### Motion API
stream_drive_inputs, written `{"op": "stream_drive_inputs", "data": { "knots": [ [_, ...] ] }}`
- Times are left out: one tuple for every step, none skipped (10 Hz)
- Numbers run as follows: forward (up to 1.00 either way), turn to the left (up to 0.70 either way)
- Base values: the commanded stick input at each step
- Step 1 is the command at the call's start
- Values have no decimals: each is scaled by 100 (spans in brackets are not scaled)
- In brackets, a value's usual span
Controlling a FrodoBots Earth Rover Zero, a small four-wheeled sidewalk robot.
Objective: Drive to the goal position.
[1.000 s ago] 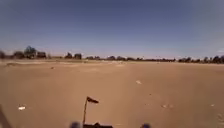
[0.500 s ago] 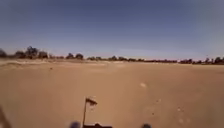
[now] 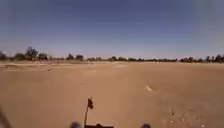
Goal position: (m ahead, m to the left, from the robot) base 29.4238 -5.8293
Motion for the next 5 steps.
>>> {"op": "stream_drive_inputs", "data": {
  "knots": [
    [70,0],
    [70,0],
    [70,0],
    [70,0],
    [70,0]
  ]
}}
